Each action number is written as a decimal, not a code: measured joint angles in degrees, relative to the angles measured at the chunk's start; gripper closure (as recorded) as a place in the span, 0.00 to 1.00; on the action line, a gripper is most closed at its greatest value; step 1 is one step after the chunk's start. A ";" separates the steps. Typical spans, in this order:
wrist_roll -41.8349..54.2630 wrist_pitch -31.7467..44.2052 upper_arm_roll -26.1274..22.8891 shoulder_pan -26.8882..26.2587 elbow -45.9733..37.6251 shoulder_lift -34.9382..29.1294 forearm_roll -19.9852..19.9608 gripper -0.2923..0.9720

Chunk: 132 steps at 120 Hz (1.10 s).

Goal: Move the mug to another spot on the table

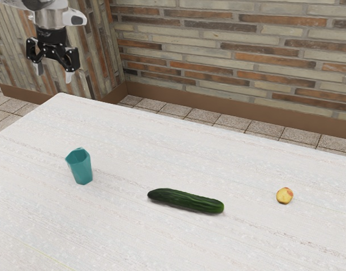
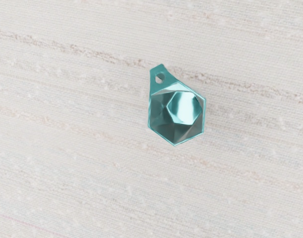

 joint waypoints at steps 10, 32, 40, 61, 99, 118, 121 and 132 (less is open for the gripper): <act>-0.34 4.60 0.35 0.39 -0.12 2.25 0.22 0.23; -0.94 11.01 3.35 0.66 -2.83 6.87 -0.21 0.23; -1.14 12.47 4.75 0.86 -5.10 7.54 -0.92 0.23; -1.51 14.52 8.30 0.82 -6.14 11.53 -7.28 0.23; -3.39 18.50 12.01 0.65 -7.68 18.37 -18.02 0.23; -4.08 20.33 12.17 0.61 -7.64 22.39 -18.18 0.23; -4.15 20.51 12.29 0.62 -7.64 22.87 -18.02 0.23; -4.39 21.06 13.38 0.67 -7.63 24.21 -17.73 0.23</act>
